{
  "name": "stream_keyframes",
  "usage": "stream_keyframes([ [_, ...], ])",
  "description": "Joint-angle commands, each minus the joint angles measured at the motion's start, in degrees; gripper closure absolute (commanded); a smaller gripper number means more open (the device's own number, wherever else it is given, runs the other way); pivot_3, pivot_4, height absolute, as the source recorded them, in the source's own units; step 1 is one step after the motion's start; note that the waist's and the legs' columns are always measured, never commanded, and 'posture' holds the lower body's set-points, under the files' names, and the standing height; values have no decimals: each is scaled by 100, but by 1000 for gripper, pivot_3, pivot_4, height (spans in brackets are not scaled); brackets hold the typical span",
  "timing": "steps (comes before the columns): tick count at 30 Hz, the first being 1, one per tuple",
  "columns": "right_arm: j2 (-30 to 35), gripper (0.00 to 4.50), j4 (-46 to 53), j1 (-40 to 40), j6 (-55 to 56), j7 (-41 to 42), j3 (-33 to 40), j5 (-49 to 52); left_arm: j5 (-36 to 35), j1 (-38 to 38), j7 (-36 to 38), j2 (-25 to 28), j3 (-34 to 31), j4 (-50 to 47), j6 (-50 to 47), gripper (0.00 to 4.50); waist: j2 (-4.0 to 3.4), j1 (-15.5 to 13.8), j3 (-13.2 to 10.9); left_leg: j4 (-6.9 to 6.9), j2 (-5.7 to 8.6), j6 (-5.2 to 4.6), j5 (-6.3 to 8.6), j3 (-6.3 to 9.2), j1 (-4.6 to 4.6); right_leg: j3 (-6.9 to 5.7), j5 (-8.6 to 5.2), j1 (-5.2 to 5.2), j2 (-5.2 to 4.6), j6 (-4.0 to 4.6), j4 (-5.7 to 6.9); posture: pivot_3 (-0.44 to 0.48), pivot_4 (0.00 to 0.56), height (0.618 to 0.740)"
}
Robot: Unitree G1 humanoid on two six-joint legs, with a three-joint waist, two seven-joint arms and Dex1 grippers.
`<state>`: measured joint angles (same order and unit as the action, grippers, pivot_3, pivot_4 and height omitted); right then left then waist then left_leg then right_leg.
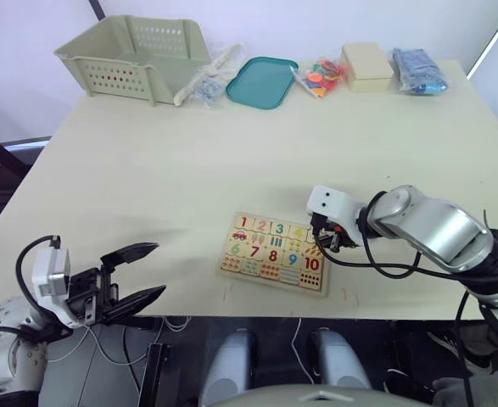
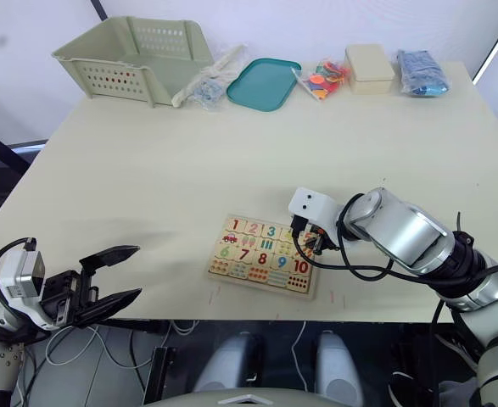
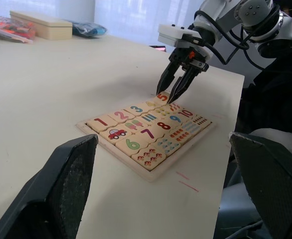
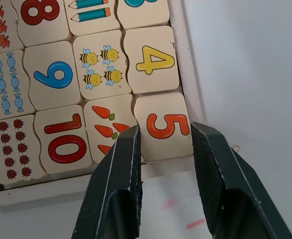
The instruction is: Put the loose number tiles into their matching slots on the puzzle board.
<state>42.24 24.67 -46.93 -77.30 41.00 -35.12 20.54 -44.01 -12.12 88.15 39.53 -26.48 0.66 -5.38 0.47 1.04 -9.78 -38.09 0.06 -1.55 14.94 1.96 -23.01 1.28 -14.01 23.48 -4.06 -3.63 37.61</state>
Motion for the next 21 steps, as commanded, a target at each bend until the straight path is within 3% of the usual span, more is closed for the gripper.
stream_keyframes([
  [1, -27, 3094, 81, -35, 36, 24, 77, 9, -50, -61, -46, 25, -151, -191, 40, 0, 0, -1, 0, 0, 0, 0, 0, 0, 0, 0, 0, 0, 0, 0, 0, 0, 150, 740],
  [2, -29, 2582, 81, -35, 34, 22, 81, 9, -52, -67, -61, 22, -149, -213, 35, 0, 0, 0, 0, 0, 0, 0, 0, 0, 0, 0, 0, 0, 0, 0, 0, 0, 150, 740],
  [3, -24, 2369, 86, -35, 37, 23, 76, 5, -53, -75, -77, 20, -146, -234, 32, 0, 0, -1, 0, 0, 0, 0, 0, 0, 0, 0, 0, 0, 0, 0, -1, 0, 150, 740],
  [5, -23, 1270, 71, -49, 49, 30, 69, -3, -58, -75, -111, 25, -134, -264, 19, 0, 0, -1, 0, 0, 0, 0, 0, 0, 0, 0, 0, 0, 0, 0, -1, 0, 150, 740],
  [8, -22, 37, 67, -54, 55, 32, 63, -9, -64, -85, -145, 26, -126, -301, 7, 0, 0, -3, 0, 0, 0, 0, 0, 0, 0, 0, 0, 0, -1, 0, -1, 0, 150, 740],
  [14, 55, 37, 181, 19, 93, 61, 249, 48, -77, -96, -241, 26, -128, -424, -58, 0, 0, -1, 0, 1, 0, 0, 0, 0, 0, 0, 0, 0, -1, 1, -2, 0, 150, 740],
  [21, -4, 37, 538, 1251, 1689, 321, 1832, 427, -83, -91, -315, 16, -110, -492, -73, 0, 6, -25, -2, 3, 0, 0, 0, 2, -4, -4, 0, -1, 0, -1, -12, 0, 150, 740],
])
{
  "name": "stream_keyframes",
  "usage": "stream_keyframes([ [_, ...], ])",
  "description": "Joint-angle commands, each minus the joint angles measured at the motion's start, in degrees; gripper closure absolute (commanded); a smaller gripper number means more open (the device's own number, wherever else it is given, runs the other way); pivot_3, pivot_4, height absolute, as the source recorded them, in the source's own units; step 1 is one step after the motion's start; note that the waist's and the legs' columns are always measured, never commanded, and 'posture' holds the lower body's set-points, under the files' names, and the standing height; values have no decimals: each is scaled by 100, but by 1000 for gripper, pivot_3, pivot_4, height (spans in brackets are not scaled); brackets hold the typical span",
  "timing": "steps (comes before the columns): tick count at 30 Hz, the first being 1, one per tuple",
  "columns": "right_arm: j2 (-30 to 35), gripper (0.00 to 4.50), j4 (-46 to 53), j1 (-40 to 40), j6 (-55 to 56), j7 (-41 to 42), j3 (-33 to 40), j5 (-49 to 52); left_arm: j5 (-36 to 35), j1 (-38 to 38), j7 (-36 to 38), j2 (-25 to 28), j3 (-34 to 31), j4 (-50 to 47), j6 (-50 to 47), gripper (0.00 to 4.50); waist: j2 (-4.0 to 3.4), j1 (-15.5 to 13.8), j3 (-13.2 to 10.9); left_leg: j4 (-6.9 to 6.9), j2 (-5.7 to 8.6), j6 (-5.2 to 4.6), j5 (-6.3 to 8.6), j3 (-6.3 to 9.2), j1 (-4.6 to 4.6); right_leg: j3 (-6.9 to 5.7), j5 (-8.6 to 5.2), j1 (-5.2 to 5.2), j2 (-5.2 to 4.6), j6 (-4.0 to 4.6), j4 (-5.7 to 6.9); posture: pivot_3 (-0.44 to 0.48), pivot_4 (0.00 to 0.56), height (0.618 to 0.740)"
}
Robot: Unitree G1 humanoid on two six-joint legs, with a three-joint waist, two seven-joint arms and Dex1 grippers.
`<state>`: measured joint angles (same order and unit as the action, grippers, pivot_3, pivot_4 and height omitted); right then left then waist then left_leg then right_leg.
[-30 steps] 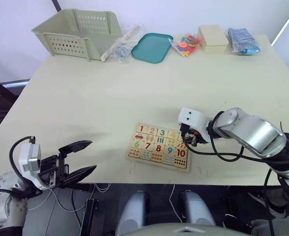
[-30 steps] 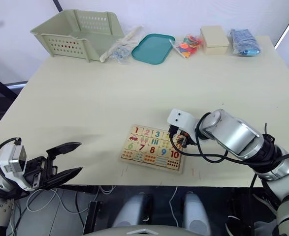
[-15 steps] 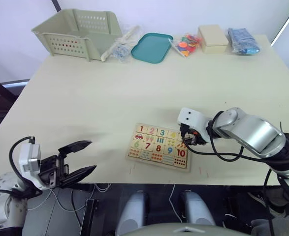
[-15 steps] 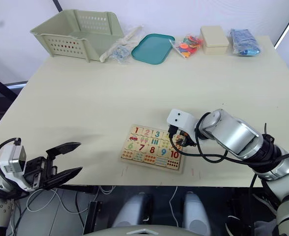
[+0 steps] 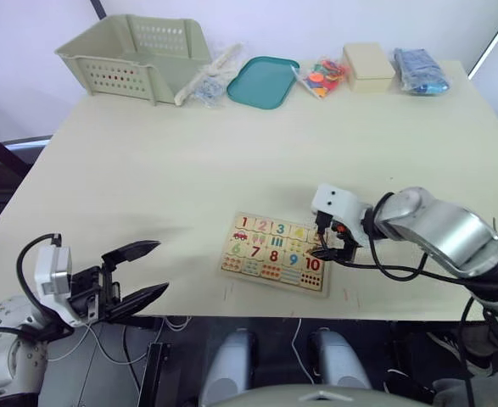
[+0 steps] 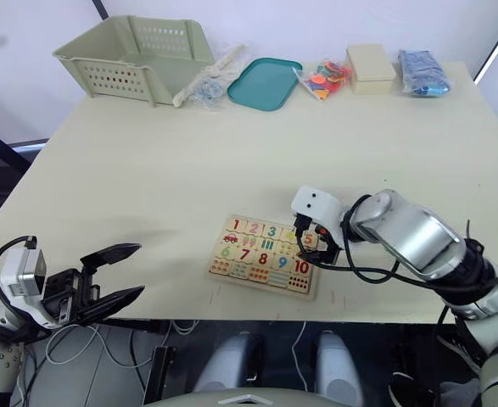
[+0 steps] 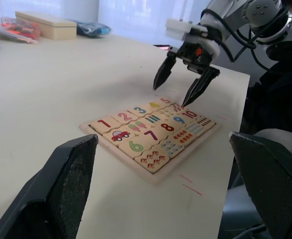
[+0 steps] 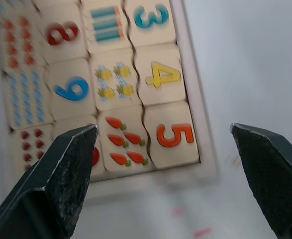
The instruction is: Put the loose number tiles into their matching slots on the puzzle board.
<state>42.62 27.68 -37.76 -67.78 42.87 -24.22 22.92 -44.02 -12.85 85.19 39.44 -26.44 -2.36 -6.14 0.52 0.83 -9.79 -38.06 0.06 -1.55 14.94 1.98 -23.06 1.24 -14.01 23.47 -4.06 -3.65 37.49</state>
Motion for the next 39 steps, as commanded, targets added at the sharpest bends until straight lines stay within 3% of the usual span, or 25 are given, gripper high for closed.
stream_keyframes([
  [1, -41, 37, 212, 553, 1033, 181, 909, 184, -82, -15, -25, 23, -112, -193, 2, 0, 1, -1, -1, 1, 0, 0, 0, 0, -1, 0, 0, 0, 0, -1, -1, 0, 150, 740],
  [4, -50, 37, 118, 915, 1545, 365, 1120, 218, -82, -8, -39, 23, -106, -200, -6, 0, 2, 7, -1, 0, 0, 0, 0, -2, 1, 2, 0, -1, 2, -1, 1, 0, 150, 740],
  [7, -226, 778, -110, 1261, 1841, 354, 1468, 349, -77, 22, -44, 19, -83, -194, -19, 0, 4, 16, 0, 1, -3, 0, 0, -3, 2, 3, 0, 0, 5, 0, 2, 0, 150, 740],
  [12, -323, 2809, -629, 1435, 2316, 400, 1328, 85, -49, 100, -25, 25, -36, -151, -33, 0, 7, 9, -1, 0, -3, 0, 0, -4, 2, 3, 0, -1, 6, 0, 2, 0, 150, 740],
  [15, -398, 4383, -816, 1446, 2483, 444, 1238, -39, -32, 131, -16, 42, -33, -141, -42, 0, 7, 8, -1, 0, -4, 0, 0, -3, 3, 3, 0, -1, 7, 0, 3, 0, 150, 740],
  [39, -651, 4454, -1311, 2136, 3046, 527, 843, -614, 9, 144, 90, 65, -83, -4, -3, 0, 19, 4, 6, 0, -3, 0, 0, -3, 10, 3, 0, -6, 7, 0, 4, 0, 150, 740],
])
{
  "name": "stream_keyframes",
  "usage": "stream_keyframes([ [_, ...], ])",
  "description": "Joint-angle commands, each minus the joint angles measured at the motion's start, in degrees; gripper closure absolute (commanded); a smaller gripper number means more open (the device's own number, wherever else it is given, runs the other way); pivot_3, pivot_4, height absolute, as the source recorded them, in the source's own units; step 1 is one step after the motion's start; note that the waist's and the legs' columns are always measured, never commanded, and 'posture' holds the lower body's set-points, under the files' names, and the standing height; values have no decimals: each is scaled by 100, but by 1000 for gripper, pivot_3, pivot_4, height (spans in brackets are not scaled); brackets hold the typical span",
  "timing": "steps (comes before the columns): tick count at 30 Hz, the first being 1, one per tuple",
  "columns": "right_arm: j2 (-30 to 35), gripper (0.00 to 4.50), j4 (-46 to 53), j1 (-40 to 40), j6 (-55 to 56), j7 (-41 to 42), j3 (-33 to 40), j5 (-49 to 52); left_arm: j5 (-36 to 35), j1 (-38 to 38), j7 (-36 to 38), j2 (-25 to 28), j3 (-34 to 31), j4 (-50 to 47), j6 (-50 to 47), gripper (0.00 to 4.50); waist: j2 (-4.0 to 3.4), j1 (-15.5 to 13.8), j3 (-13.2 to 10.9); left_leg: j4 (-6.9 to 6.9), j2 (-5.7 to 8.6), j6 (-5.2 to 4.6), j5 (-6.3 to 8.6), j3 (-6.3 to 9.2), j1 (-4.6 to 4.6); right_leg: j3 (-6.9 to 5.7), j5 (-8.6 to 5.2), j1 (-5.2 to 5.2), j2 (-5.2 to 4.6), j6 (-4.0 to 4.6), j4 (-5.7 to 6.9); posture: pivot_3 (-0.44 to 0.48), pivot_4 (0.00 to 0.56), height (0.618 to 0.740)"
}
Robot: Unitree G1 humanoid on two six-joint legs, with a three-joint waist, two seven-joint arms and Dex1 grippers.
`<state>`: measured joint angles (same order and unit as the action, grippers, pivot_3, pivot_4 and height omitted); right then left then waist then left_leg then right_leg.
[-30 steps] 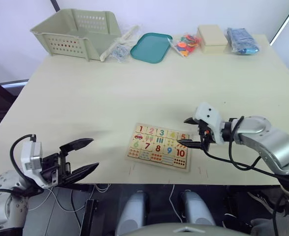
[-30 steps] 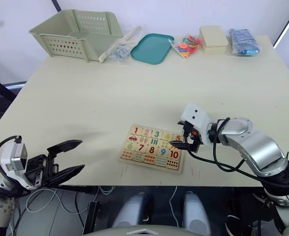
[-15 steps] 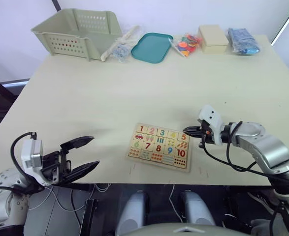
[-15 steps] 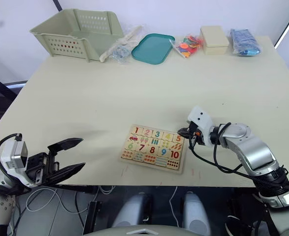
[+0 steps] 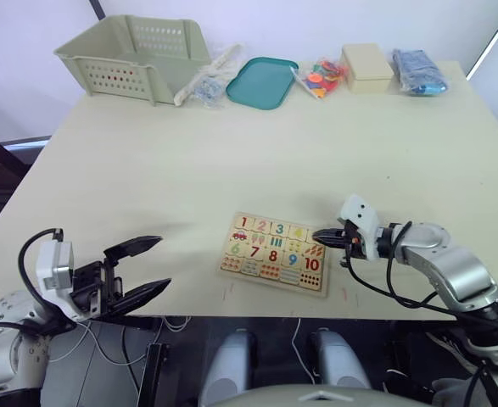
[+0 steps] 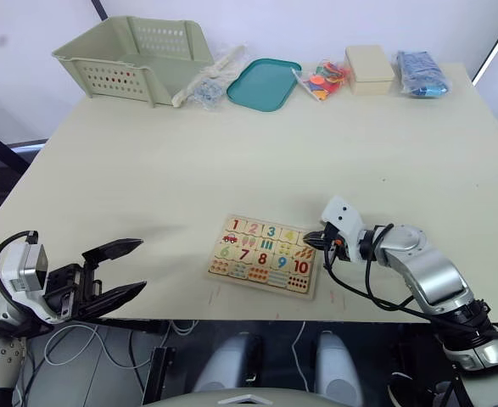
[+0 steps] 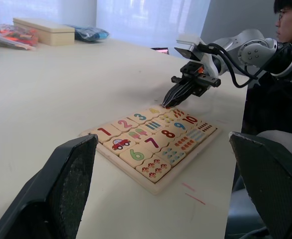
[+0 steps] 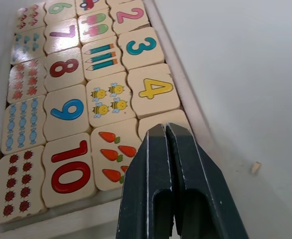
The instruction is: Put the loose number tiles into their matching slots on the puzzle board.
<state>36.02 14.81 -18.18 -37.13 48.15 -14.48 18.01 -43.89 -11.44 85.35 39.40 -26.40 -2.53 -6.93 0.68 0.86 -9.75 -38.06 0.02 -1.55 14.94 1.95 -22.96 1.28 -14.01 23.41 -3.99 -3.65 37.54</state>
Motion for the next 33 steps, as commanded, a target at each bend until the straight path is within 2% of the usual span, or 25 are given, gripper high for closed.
stream_keyframes([
  [1, 0, 4454, -19, 205, -4, -10, -134, -134, -3, 4, 85, 73, -91, 22, 76, 0, 5, 0, 3, 0, 0, 0, 0, 0, 0, 0, 0, 0, 0, 0, 0, 0, 150, 740],
  [6, -158, 4454, 5, 290, 528, -183, 233, -133, 10, 41, 92, 79, -80, 49, 64, 0, 15, 0, 9, 0, 0, 0, 0, 1, 2, 0, 0, -2, 0, 0, 0, 0, 150, 740],
  [11, -463, 4454, 490, 796, 1415, 61, 1014, 480, 56, 10, -131, 5, -96, 9, -15, 0, 13, -10, 7, 1, 0, 0, 0, 1, -1, 0, 0, -1, 0, 0, 0, 0, 150, 740],
  [14, -270, 4454, 732, 1111, 1275, 523, 1270, 1026, 196, -7, -378, -72, -119, -21, 119, 0, 13, -10, 7, -1, 0, 0, 0, 0, 0, 1, 1, -2, -1, -1, 1, 0, 150, 740],
  [16, -103, 4454, 792, 1514, 1521, 592, 1688, 1070, 252, -115, -666, -94, -156, -145, 29, 0, 14, -19, 7, -1, 0, 0, 0, 1, 0, 0, 0, -2, -1, -1, 1, 0, 150, 740],
  [19, 143, 3607, 880, 2224, 1849, 755, 2334, 1157, 234, -350, -1103, -38, -214, -325, -310, 0, 15, -28, 7, 0, 1, 0, 0, 1, -1, 1, 0, -4, -4, -2, -3, 0, 150, 740],
  [21, 247, 2640, 954, 2688, 1969, 875, 2776, 1307, 214, -522, -1351, -4, -289, -421, -493, 0, 15, -25, 7, 0, 1, 0, 0, -1, 1, 2, 0, -6, -4, -2, -2, 0, 150, 740],
  [22, 287, 1957, 991, 2904, 2015, 953, 2978, 1403, 245, -615, -1413, 13, -310, -473, -518, 0, 15, -19, 7, 0, 0, 0, 0, 0, 3, 2, 0, -6, -2, -2, -1, 0, 150, 740],
  [26, 380, 68, 1105, 3657, 2132, 1135, 3582, 1580, 275, -806, -1698, 5, -375, -601, -655, 0, 15, -16, 7, 0, -4, 0, 0, -2, 8, 4, -1, -8, 2, -1, 2, 0, 150, 740],
  [33, 375, 68, 1080, 4168, 2346, 1285, 4030, 1637, 629, -794, -2173, -41, -238, -694, -614, 0, 17, -22, 7, -1, -4, 0, 0, -4, 9, 5, -2, -12, 2, -1, -1, 0, 150, 740],
])
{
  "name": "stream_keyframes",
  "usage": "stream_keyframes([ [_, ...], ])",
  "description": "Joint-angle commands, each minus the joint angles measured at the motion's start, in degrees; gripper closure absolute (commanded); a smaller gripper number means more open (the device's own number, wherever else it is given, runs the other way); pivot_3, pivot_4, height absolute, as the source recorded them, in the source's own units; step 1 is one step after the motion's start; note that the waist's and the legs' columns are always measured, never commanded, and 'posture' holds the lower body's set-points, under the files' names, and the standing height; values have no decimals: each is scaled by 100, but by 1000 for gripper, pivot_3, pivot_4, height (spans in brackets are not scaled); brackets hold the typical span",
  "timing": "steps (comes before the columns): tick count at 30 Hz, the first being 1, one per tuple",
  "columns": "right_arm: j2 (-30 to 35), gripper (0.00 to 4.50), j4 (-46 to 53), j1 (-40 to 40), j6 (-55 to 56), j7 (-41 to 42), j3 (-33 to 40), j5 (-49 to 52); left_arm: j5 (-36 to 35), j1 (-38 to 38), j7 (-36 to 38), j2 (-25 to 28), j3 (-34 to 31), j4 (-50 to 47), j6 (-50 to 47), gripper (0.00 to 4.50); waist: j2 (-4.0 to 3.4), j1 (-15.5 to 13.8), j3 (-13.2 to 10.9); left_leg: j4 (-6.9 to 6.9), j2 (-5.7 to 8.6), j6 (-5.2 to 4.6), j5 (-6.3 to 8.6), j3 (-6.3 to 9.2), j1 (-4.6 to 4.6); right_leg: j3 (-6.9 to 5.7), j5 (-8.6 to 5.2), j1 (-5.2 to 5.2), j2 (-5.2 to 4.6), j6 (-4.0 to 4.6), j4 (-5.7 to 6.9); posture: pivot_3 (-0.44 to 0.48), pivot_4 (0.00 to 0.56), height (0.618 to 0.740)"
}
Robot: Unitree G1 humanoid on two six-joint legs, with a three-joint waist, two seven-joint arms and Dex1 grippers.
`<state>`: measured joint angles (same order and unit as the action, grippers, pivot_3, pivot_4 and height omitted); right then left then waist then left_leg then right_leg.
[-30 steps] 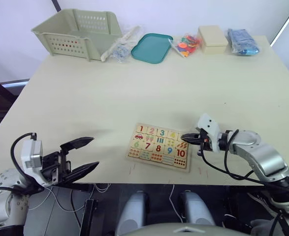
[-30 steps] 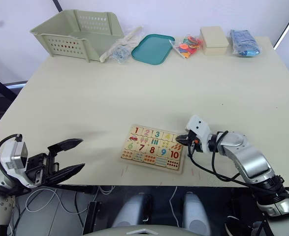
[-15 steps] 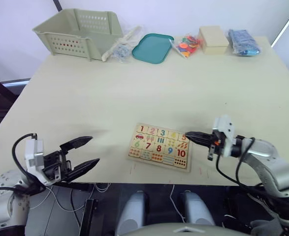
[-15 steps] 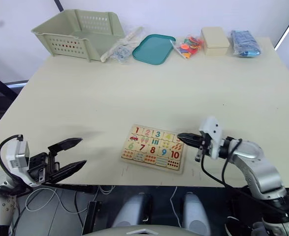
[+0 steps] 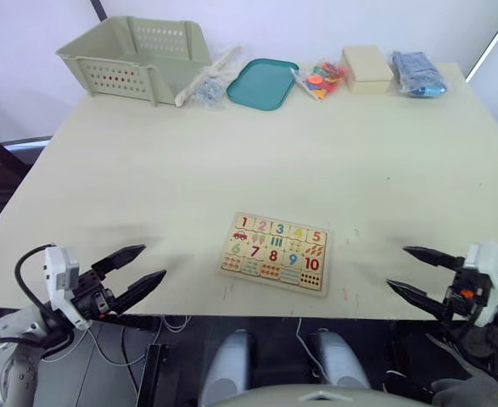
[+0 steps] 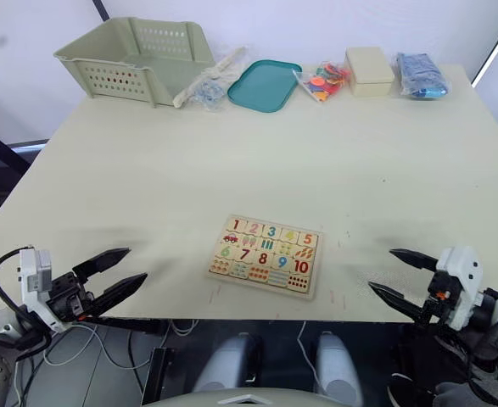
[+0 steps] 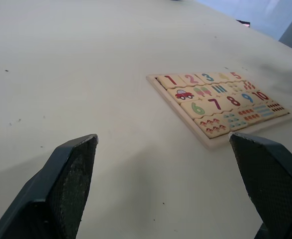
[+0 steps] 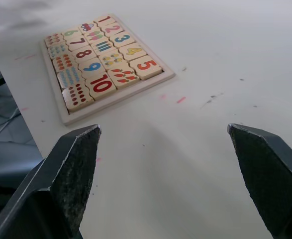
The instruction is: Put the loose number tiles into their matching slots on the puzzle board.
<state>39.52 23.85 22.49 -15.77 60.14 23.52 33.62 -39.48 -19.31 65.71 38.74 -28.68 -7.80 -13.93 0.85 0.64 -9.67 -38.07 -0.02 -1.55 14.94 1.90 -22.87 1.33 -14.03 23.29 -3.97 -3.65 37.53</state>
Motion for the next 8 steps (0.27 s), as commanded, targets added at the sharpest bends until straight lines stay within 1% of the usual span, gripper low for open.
stream_keyframes([
  [1, 25, 68, 172, 114, 223, 86, 234, 73, 218, -1, -253, 21, 13, -192, 72, 0, 0, 0, 0, 0, 0, 0, 0, 0, 0, 0, 0, 0, 1, 0, 0, 0, 150, 740],
  [5, 12, 68, 176, 139, 239, 63, 213, 97, 350, 14, -435, 6, 106, -297, 33, 0, 0, -1, 0, 0, 0, 0, 0, 0, 0, 1, 0, -1, 0, 0, -1, 0, 150, 740],
  [8, -7, 68, 185, 82, 241, 24, 140, 76, 281, 34, -622, 59, 173, -437, -272, 0, 0, -2, 0, 0, 0, 0, 0, 0, 0, 0, 0, -1, 1, 0, 0, 0, 150, 740],
])
